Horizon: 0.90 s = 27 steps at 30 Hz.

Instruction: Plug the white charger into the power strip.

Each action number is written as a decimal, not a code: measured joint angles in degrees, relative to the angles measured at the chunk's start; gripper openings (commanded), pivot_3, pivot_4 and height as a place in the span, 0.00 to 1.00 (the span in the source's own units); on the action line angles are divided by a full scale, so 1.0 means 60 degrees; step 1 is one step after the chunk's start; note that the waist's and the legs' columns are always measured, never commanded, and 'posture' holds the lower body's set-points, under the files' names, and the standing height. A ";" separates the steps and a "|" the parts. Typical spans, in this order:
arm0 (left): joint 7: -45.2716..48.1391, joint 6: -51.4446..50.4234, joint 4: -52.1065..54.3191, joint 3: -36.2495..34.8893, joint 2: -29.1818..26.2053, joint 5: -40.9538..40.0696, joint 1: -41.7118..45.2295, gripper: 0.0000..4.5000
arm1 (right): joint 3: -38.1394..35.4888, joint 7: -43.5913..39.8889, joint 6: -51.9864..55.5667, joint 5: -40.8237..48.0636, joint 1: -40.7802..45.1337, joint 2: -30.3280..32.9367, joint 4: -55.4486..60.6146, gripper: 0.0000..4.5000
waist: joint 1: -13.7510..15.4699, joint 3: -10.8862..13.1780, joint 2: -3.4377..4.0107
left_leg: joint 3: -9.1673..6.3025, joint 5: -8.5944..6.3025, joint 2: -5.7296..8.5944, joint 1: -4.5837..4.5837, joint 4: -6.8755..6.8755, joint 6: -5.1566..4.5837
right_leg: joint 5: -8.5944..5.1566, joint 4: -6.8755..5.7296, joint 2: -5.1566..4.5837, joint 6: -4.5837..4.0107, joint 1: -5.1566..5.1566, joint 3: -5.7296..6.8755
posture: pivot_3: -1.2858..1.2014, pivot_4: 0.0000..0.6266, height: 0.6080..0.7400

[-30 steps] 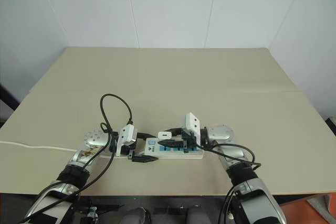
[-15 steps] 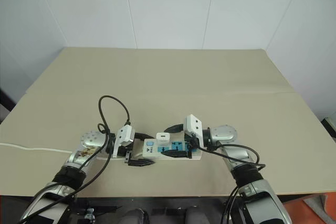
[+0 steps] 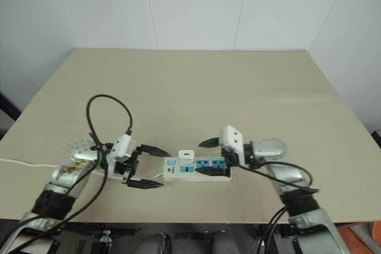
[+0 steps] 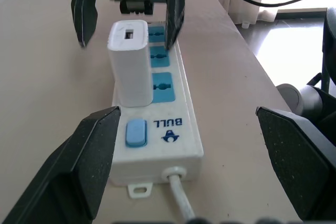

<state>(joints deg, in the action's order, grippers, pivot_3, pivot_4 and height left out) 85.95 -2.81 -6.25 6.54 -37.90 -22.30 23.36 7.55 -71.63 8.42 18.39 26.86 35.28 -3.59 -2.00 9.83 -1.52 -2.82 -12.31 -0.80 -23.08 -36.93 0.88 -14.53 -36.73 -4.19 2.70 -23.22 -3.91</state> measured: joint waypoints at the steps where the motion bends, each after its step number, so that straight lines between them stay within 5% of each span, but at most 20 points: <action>1: 0.0039 0.0000 0.0007 -0.0111 -0.0143 -0.0040 0.0000 1.00 | -0.0311 0.0018 0.0162 0.0179 0.0000 0.0280 0.0220 1.00 | -0.0010 0.0006 -0.0002 | -0.0003 0.0000 -0.0001 -0.0011 0.0000 0.0000 | 0.0001 -0.0001 0.0002 -0.0002 -0.0009 0.0004 | 0.52 0.24 1.00; 13: 0.0607 -0.0399 0.0218 -0.2006 -0.2374 -0.0827 -0.0966 1.00 | -0.3090 -0.0225 0.1427 0.1430 -0.1190 0.3155 0.1566 1.00 | -0.0055 0.0122 0.0003 | 0.0008 -0.0001 -0.0002 -0.0019 0.0004 0.0000 | -0.0003 0.0007 -0.0010 0.0001 -0.0013 0.0008 | 0.52 0.24 1.00; 27: 0.0024 -0.1321 0.1615 -0.2775 -0.2672 -0.1244 -0.1993 1.00 | -0.3828 -0.0381 0.1471 0.1659 -0.2546 0.3739 0.2260 1.00 | -0.0070 0.0131 0.0000 | 0.0013 0.0003 -0.0008 -0.0012 -0.0003 0.0005 | -0.0007 -0.0005 -0.0003 0.0011 -0.0011 0.0006 | 0.52 0.24 1.00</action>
